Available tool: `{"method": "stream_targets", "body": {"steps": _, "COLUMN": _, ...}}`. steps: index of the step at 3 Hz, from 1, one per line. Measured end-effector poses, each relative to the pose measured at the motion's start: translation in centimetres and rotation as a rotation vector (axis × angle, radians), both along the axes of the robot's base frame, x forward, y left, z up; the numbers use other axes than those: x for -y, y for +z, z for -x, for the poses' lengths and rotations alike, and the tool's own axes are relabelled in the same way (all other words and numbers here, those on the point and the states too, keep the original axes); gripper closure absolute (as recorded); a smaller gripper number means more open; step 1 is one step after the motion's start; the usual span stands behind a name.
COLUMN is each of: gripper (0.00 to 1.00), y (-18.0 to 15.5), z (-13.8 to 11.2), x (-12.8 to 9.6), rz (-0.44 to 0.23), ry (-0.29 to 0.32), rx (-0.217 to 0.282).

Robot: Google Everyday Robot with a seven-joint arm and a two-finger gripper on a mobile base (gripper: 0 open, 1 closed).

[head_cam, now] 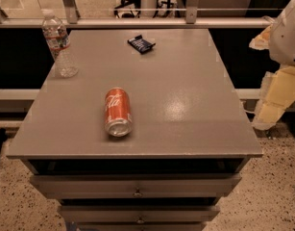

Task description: Place coke can upright

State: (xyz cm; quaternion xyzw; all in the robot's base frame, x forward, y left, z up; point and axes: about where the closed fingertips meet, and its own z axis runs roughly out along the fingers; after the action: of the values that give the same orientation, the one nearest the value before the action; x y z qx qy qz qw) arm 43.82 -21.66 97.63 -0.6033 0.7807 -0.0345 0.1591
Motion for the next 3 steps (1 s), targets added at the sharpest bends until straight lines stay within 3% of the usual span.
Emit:
{"method": "stream_targets", "body": {"steps": 1, "gripper": 0.0, "y": 0.0, "z": -0.1, "x": -0.2, "rz": -0.002, "ry": -0.006, "rx": 0.0}}
{"method": "stream_targets", "body": {"steps": 2, "gripper": 0.0, "y": 0.1, "z": -1.4, "x": -3.0, "rz": -0.024, "ry": -0.07, "rx": -0.007}}
{"method": "stream_targets", "body": {"steps": 3, "gripper": 0.0, "y": -1.2, "z": -3.6, "x": -8.4, "rz": -0.067, "ry": -0.114, "rx": -0.045}}
